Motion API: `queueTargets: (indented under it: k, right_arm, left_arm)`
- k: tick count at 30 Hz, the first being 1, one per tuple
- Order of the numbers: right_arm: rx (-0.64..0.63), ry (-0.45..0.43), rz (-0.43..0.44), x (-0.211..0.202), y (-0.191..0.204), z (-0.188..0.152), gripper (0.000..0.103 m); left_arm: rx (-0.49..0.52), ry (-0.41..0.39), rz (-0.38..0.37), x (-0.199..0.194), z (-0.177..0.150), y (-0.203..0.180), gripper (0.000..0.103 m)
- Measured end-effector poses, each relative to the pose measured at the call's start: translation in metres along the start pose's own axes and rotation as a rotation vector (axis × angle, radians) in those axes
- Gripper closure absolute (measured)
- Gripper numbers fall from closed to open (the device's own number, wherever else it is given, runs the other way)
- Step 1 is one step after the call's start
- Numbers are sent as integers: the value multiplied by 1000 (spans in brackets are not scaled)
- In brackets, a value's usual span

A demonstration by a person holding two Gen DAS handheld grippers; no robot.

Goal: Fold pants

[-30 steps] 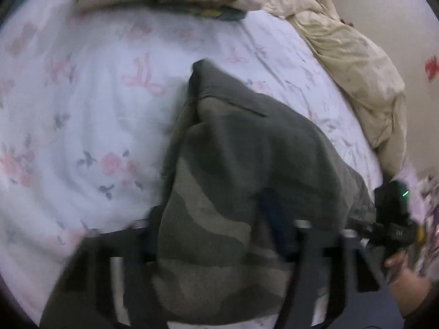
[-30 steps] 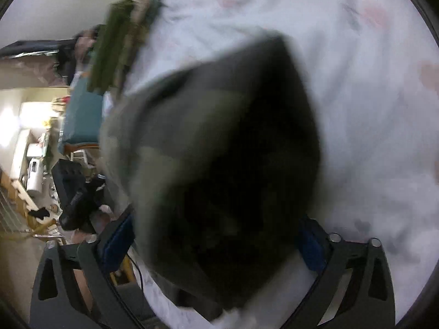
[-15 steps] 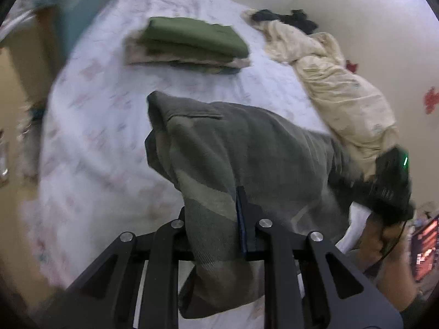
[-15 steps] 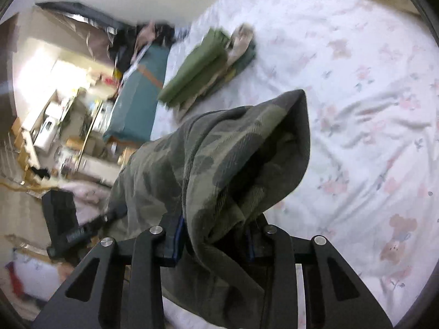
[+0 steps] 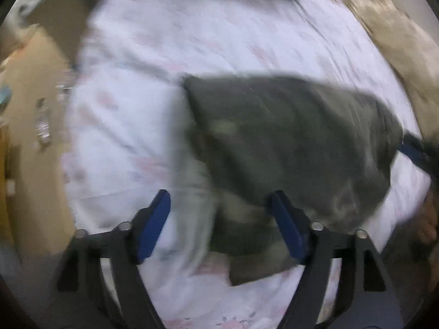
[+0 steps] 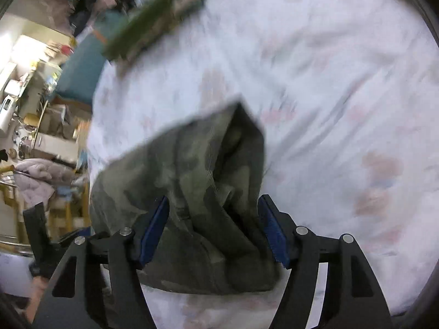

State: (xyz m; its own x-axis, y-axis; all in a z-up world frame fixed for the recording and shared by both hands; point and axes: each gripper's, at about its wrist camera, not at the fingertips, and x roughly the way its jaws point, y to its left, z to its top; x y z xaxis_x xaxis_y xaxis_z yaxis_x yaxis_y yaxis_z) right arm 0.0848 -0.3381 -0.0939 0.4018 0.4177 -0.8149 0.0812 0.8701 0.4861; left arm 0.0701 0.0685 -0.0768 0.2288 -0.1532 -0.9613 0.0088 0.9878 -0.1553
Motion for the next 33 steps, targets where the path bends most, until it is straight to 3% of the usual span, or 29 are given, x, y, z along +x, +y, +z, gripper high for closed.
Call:
queueTargets:
  k: [3,5,6,7,8,9,10,11,13,15,17,19,21,23,26,28,30,31,32,33]
  right_arm:
    - [18,-1,25,-14,-5,-15,33]
    - [26,47,-26,-10,-10,-28,33]
    - [29,92,-39,0,-9,-32,33]
    - [20,125,-37,9,-4,-33,35]
    - [-4,158,-23,16,2,-35,46]
    - [-46,192,-26,22,9,-38,57]
    - [-93,210,-67,24,14,-44,86]
    - [-129,209,-87,24,20,-47,102]
    - [-152,175,-28,13,27,-47,102]
    - [-92,188,87,2,25,-49,102]
    - [-82,223,103,2,25,-58,102]
    - [-104,283,-5,17,27,-65,102]
    - [-142,323,-178,38,29,-65,102]
    - [-127,400,-248,58,25,-69,102]
    - [-88,370,-234,48,28,-62,96]
    - [-60,284,-193,26,31,-52,95]
    - [-57,188,-165,3,35,-39,85]
    - [-63,160,-165,-3,36,-32,65]
    - [-72,130,-157,-8,38,-24,45]
    - [-81,93,-133,-13,42,-12,45]
  left_arm:
    - [-114,-5,-79,-8,-7,18,29]
    - [-127,22,-143,2,-10,11,30]
    - [-98,53,-154,10,-11,3,34]
    - [-54,70,-141,15,-11,-4,51]
    - [-22,76,-130,18,-10,-10,63]
    - [19,85,-132,22,-9,-17,84]
    - [47,82,-131,22,-9,-23,93]
    - [72,66,-114,19,-10,-28,95]
    - [98,15,-113,6,-6,-28,99]
    - [48,-10,-141,-7,-4,-17,100]
    - [11,-4,-128,-6,-5,-5,100]
    - [29,23,-57,6,-6,-8,101]
    - [54,76,-7,27,-7,-16,101]
    - [78,85,26,35,-7,-22,99]
    - [76,54,71,28,-4,-22,89]
    - [17,27,68,17,-4,-11,64]
    - [-50,-18,46,3,1,1,42]
    - [-77,-36,37,-2,4,6,37]
    - [-112,-55,20,-8,13,12,36]
    - [-131,-64,8,-12,19,17,36]
